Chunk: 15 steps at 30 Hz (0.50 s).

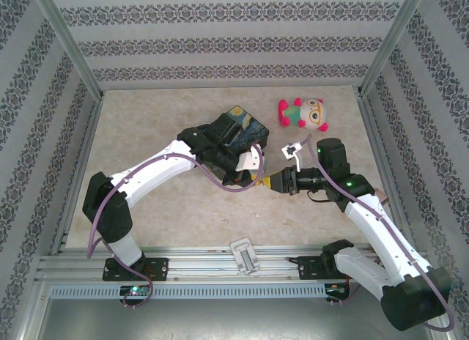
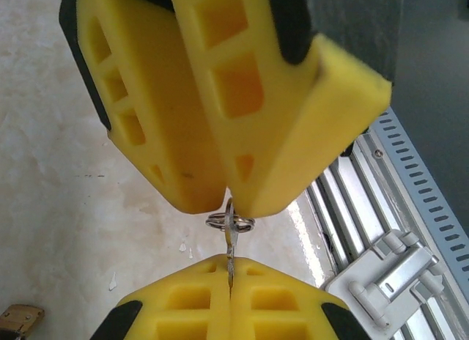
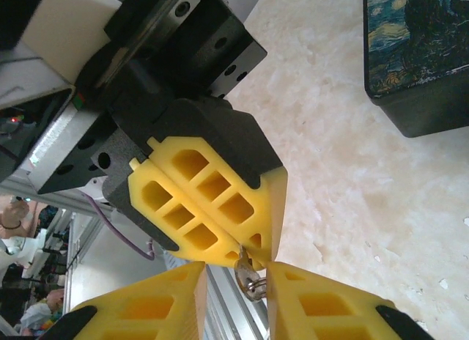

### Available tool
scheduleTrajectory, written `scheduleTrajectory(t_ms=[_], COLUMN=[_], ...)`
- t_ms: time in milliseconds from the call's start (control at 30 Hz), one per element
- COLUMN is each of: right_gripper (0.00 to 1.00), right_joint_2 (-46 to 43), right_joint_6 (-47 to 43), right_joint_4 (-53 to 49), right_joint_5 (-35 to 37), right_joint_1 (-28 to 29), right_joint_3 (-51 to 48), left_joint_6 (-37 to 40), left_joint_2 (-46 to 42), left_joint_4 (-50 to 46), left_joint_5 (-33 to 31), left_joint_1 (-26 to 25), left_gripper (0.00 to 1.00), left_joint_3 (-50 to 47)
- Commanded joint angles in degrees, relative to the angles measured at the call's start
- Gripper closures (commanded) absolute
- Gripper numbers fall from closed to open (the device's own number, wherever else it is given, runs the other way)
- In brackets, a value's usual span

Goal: Unlock a padlock with a key

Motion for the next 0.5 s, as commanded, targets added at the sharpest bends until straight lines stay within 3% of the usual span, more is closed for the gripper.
scheduleTrajectory(t_ms=[0, 300, 467], right_gripper=[0.72, 0.83, 0.84], right_joint_2=[0.5, 1.1, 1.2], right_joint_6=[-2.0, -2.0, -1.8], right_joint_4=[-0.6, -0.1, 0.0], right_joint_5=[1.0, 1.8, 1.7], right_joint_1=[1.1, 2.4, 2.6], right_joint_3=[1.6, 1.2, 1.0], left_joint_6=[1.4, 1.1, 0.8], left_joint_2=[-0.1, -0.3, -0.5], left_joint_4=[-2.3, -2.5, -2.7], left_joint_5=[2.6, 3.3, 3.6], left_joint_1=[0.7, 0.8, 1.2], left_gripper=[1.00, 1.00, 1.00], left_joint_3=[1.5, 1.5, 1.5])
